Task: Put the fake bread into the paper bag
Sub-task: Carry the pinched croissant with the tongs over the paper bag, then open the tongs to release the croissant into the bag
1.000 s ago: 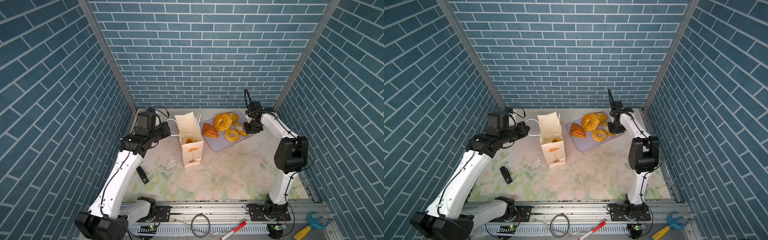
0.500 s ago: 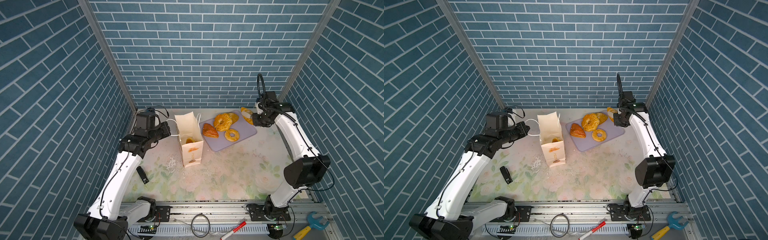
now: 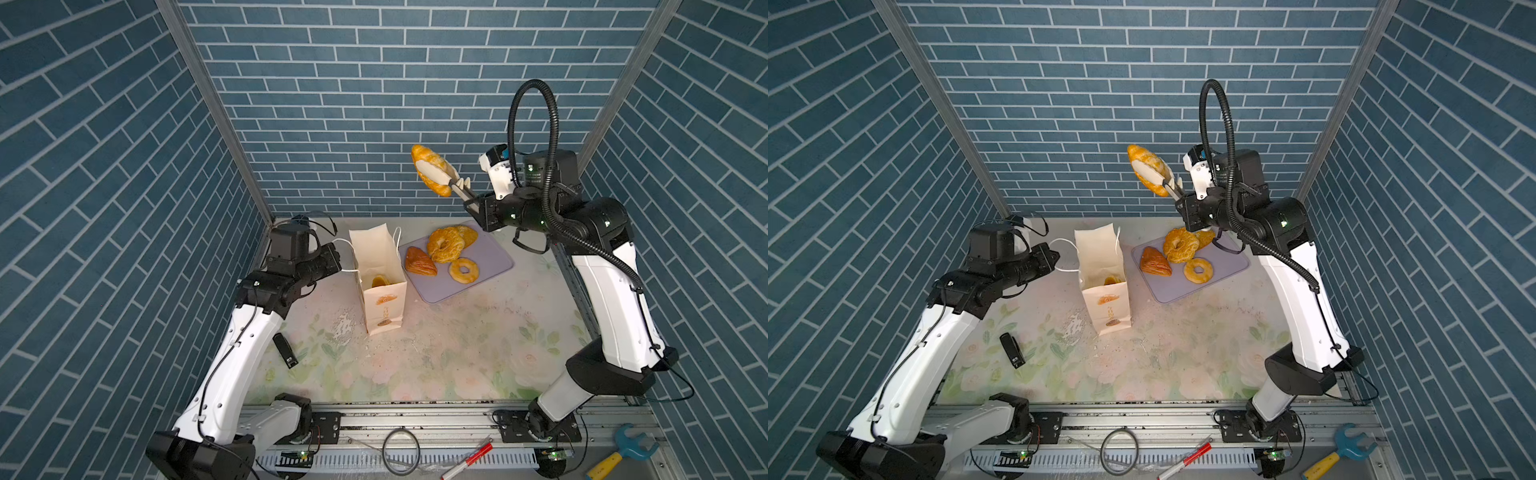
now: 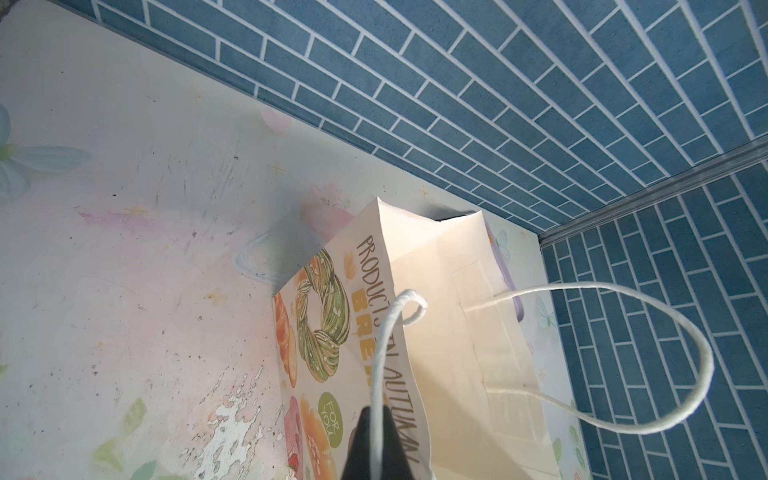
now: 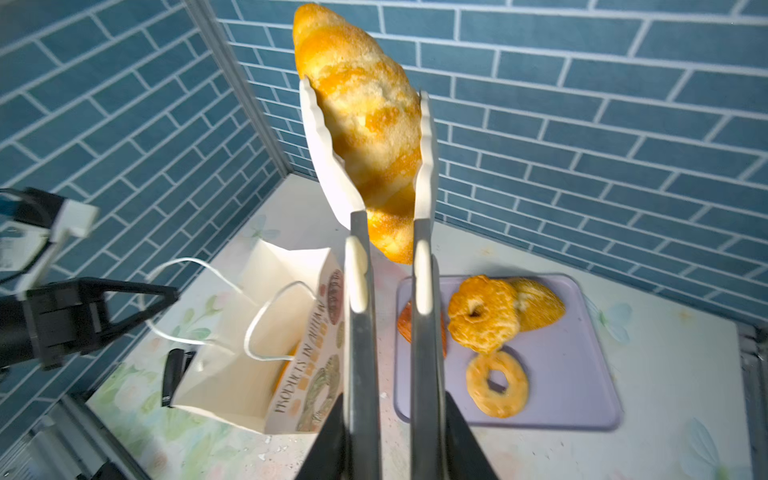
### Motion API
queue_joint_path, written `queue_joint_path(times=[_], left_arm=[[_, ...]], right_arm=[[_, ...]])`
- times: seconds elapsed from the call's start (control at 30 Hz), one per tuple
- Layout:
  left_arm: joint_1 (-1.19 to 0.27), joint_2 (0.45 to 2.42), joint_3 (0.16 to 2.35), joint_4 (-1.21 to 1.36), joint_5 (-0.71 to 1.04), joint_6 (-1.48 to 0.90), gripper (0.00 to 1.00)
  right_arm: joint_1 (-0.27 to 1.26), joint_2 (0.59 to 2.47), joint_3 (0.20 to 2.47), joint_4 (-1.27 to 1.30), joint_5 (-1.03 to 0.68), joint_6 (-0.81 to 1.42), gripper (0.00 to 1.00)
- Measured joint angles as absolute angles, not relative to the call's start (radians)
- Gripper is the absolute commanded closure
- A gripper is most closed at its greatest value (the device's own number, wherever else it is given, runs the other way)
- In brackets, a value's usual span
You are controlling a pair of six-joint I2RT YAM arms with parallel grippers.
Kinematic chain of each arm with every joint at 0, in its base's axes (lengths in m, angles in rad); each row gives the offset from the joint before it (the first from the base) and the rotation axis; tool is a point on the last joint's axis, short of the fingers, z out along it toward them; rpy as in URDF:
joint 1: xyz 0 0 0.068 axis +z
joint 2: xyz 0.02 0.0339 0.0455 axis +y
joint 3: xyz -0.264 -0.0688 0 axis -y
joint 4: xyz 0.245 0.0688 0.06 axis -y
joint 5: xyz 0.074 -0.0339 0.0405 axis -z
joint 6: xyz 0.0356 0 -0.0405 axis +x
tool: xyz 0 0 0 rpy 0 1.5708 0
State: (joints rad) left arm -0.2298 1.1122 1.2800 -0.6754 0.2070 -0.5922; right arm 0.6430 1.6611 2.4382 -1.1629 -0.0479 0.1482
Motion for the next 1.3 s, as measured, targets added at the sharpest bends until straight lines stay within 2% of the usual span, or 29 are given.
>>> queue_joint_path(times=[0.17, 0.5, 1.03, 1.3], left_arm=[[-0.230, 1.104, 1.280, -0.675, 0.207, -0.595, 1.00], [-0.230, 1.103, 1.279, -0.675, 0.207, -0.596, 1.00], [-0.230, 1.103, 1.277, -0.675, 0.206, -0.598, 1.00], [-0.230, 1.103, 1.277, -0.675, 0.205, -0.598, 1.00]], right_arm=[[0.755, 1.743, 2.524, -1.172, -0.070, 0.139, 0.81], [0.901, 1.835, 2.502, -1.199, -0.124, 0.131, 0.81], [0.922, 1.813, 2.233, -1.181, -0.087, 0.139, 0.80], [0.922, 1.780, 2.160, -1.166, -0.014, 0.146, 0.76]])
